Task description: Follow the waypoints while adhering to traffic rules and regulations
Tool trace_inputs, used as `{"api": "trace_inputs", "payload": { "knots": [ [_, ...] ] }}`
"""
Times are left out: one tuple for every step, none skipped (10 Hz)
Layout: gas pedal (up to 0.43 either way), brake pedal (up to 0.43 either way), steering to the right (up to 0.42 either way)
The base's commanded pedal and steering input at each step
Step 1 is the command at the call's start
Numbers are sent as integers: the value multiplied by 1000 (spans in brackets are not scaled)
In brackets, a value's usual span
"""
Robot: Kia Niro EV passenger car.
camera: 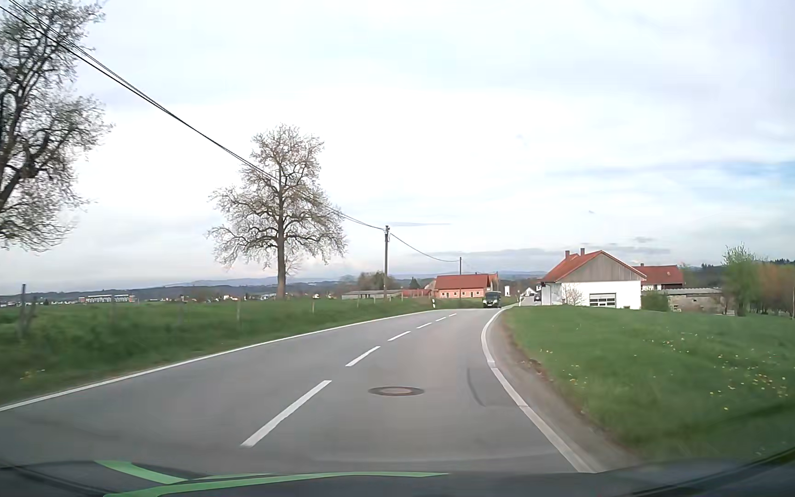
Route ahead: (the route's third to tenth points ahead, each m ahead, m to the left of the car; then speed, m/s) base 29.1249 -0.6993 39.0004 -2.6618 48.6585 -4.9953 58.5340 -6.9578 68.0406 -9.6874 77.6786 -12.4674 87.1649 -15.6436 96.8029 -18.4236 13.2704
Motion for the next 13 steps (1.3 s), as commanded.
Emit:
{"api": "trace_inputs", "payload": {
  "knots": [
    [118,0,48],
    [130,0,44],
    [130,0,43],
    [130,0,43],
    [130,0,42],
    [130,0,40],
    [130,0,38],
    [130,0,36],
    [130,0,35],
    [130,0,35],
    [130,0,34],
    [130,0,34],
    [130,0,32]
  ]
}}
